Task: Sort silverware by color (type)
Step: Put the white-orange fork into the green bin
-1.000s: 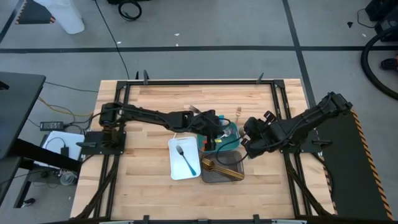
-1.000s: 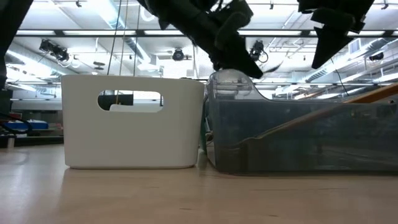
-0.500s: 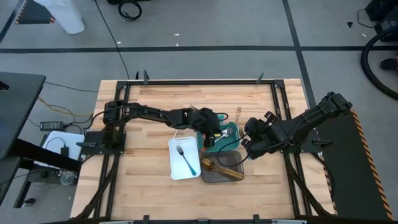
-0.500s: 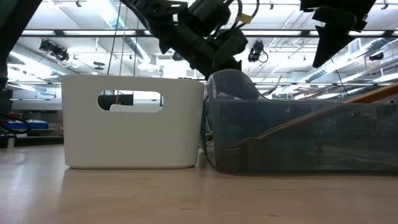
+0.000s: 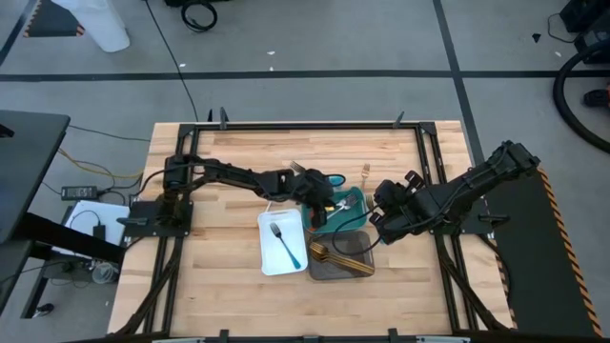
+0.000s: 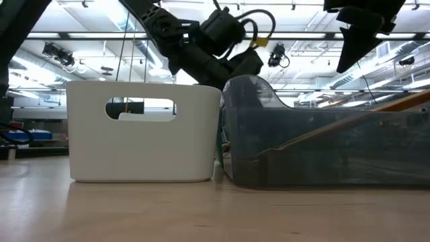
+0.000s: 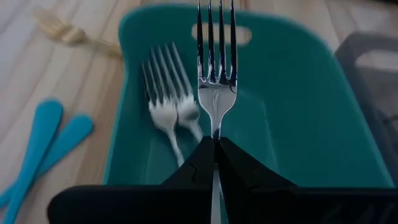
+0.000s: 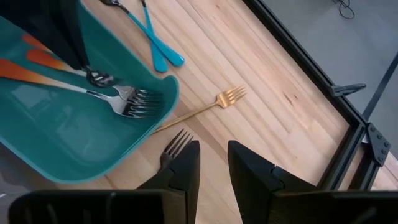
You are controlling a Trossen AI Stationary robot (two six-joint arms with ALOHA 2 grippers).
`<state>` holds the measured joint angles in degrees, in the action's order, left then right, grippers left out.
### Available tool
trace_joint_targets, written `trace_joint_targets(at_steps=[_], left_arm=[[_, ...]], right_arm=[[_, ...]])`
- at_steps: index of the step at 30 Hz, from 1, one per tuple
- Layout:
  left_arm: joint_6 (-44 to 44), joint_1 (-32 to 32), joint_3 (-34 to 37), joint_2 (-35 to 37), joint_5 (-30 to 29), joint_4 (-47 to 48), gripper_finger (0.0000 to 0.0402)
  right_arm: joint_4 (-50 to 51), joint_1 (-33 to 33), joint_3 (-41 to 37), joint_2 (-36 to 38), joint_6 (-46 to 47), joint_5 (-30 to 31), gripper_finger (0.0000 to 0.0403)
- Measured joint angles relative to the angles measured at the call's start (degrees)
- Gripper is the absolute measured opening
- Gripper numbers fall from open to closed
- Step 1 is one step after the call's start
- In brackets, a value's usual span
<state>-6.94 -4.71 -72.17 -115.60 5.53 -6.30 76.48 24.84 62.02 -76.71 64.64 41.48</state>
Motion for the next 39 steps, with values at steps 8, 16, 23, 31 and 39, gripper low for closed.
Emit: trace_joint_targets(at_steps=[8,16,23,31,39], left_arm=[[-0.13,0.0,-0.13,-2.21,-0.46,-0.95,0.0021],[-0.37,0.0,-0.03,-2.26,-0.51,-0.2,0.0053],[0.21,0.0,-0.03,-1.59,-0.51,0.83,0.0111],[2.94,-2.1,-0.04,4.12,-0.5,5.17,0.0123],[3.35,-6.35,-0.05,8.93,-0.33,10.37,0.0123]], right_arm=[[-0.62,0.0,0.0,0.0,-0.52,0.47,0.0093],[-0.77,0.0,0.0,0.0,-0.72,0.49,0.0093],[-0.8,0.0,0.0,0.0,-0.72,0.65,0.0093],[-0.94,0.0,0.0,0.0,-0.72,0.71,0.0093],[-1.11,0.0,-0.02,-0.01,-0.72,0.91,0.0093]])
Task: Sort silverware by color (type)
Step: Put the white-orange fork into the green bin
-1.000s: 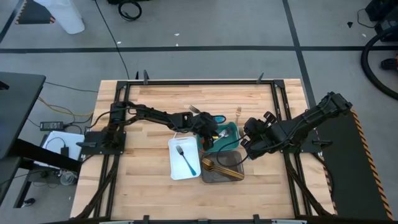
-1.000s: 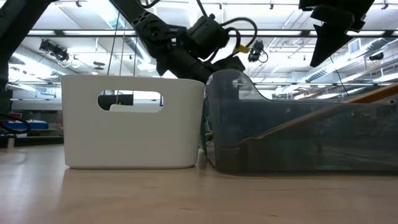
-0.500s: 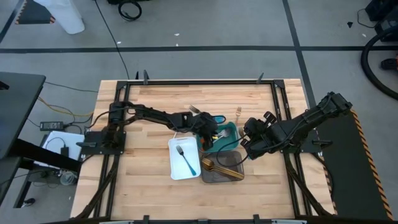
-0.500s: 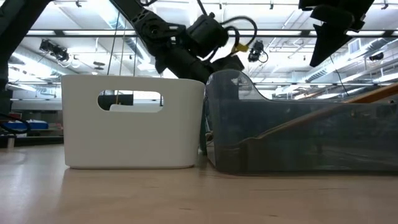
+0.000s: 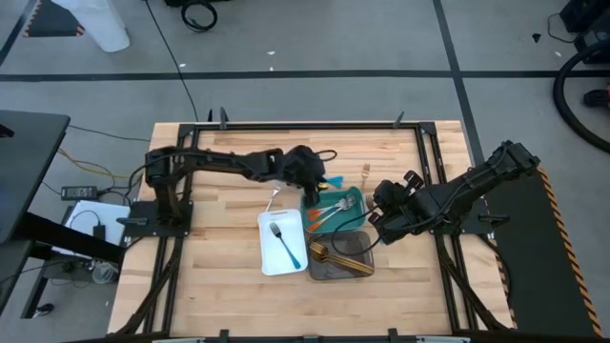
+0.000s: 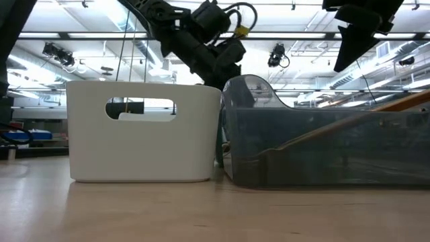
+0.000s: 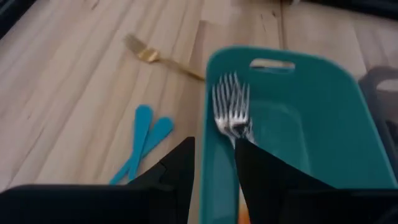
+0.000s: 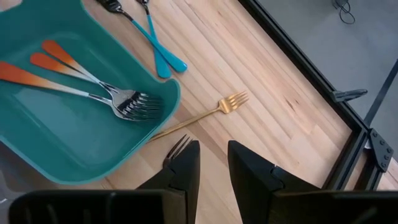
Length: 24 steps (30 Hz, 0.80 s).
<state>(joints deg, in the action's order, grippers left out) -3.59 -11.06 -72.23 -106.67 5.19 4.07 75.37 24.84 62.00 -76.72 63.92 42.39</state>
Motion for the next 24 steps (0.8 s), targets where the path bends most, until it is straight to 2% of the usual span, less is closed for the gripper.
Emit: trace_joint_targets(at_steps=[5,11,17,24], left_arm=[[1.72,-2.03,0.0,1.48,0.02,7.72,0.0123],[2.47,-3.42,0.32,3.1,-1.18,12.17,0.0123],[2.41,-3.14,4.99,7.76,-4.54,10.45,0.0123],[-2.33,-3.29,12.72,12.31,-7.8,9.66,0.0123]], right_arm=[[-0.11,0.0,0.0,0.0,0.0,0.0,0.0093],[-0.19,0.0,0.0,-0.01,0.0,0.0,0.0093],[-0.42,0.0,0.0,-0.01,-0.01,0.03,0.0093],[-0.86,0.0,-0.02,-0.01,-0.02,0.2,0.0093]])
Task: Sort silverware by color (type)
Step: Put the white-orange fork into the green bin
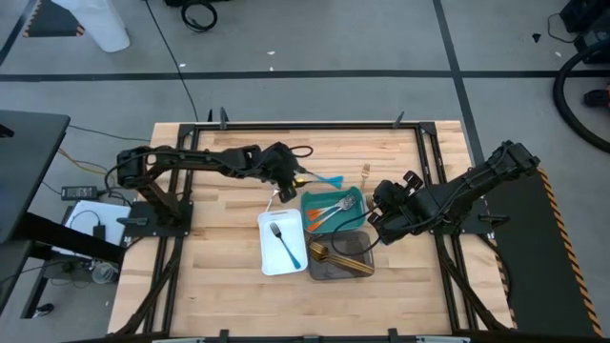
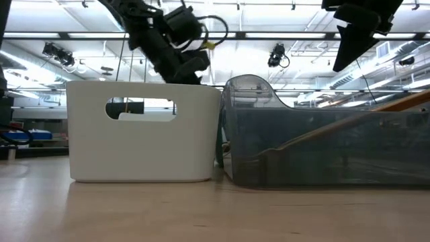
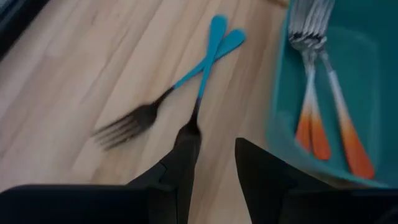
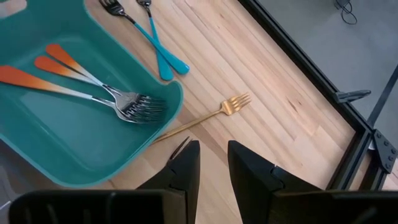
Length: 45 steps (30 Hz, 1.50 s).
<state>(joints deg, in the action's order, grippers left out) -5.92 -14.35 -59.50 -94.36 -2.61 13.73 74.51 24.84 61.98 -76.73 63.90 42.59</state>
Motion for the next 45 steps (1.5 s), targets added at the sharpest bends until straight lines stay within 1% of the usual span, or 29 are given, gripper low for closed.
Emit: trace_joint_targets(at_steps=[4,8,14,20,22,29,32,37,45], left_arm=[[-2.9,0.3,3.16,0.34,-0.61,0.42,0.0123],[-4.34,0.8,4.75,0.34,-0.92,0.49,0.0123],[-5.74,2.1,4.78,0.34,-4.61,4.55,0.0123],[-10.03,2.36,4.78,0.34,-5.19,13.87,0.0123],[-11.06,2.34,4.78,0.34,-5.23,15.67,0.0123],[-12.76,2.36,4.77,-0.19,-5.22,15.22,0.0123],[-12.94,2.23,4.79,-1.89,-4.56,14.76,0.0123],[-11.84,0.95,4.76,-5.3,1.73,12.6,0.0123],[-11.82,0.63,4.7,-5.74,2.12,11.48,0.0123]], right_arm=[[-0.35,0.0,0.0,0.0,0.0,0.0,0.0093],[-0.4,-0.07,0.0,0.0,-0.01,-0.02,0.0093],[-0.45,-0.09,0.0,0.0,-0.01,-0.01,0.0093],[-1.3,-0.24,0.0,0.0,-1.07,0.04,0.0093],[-2.08,-0.28,0.0,0.01,-1.93,0.54,0.0093],[-3.46,-0.26,0.0,0.0,-3.21,0.83,0.0093],[-3.71,-0.28,0.0,0.0,-3.53,0.81,0.0093],[-4.03,-0.28,0.0,0.01,-3.67,0.37,0.0093],[-4.2,-0.26,0.0,0.0,-4.07,-0.2,0.0093]])
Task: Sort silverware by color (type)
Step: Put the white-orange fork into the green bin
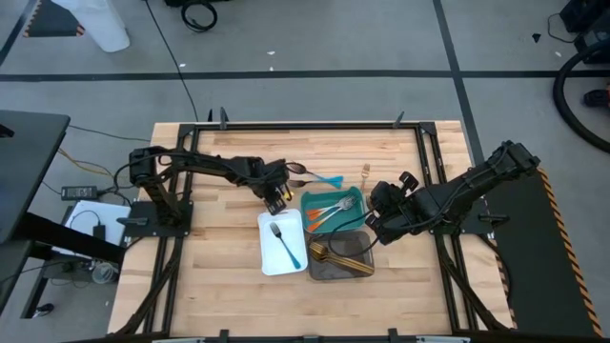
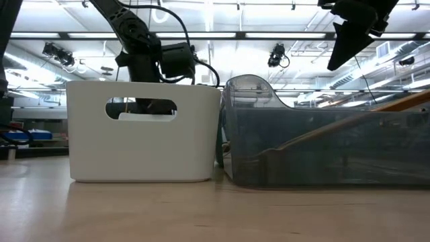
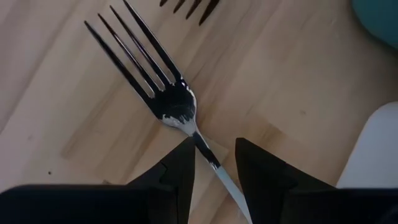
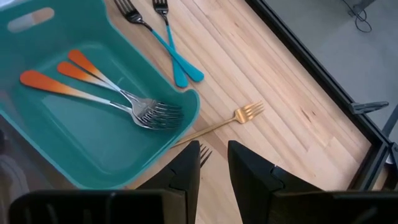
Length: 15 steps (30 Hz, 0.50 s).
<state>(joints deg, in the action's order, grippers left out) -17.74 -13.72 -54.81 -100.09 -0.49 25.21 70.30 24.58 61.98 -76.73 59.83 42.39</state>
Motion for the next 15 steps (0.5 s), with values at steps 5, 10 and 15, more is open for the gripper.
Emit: trace_joint_targets(at_steps=[5,10,15], left_arm=[[1.06,0.0,-0.05,-0.24,-0.84,-0.17,0.0123],[3.82,-0.02,-0.18,-0.63,-2.56,0.2,0.0123],[4.71,0.15,0.16,-0.76,-4.48,0.84,0.0112]], right_arm=[[0.0,-0.02,0.0,0.0,-0.02,0.0,0.0093],[-0.05,-0.02,0.0,0.0,-0.02,0.0,0.0093],[-0.04,-0.02,0.0,0.0,-0.02,0.0,0.0093]])
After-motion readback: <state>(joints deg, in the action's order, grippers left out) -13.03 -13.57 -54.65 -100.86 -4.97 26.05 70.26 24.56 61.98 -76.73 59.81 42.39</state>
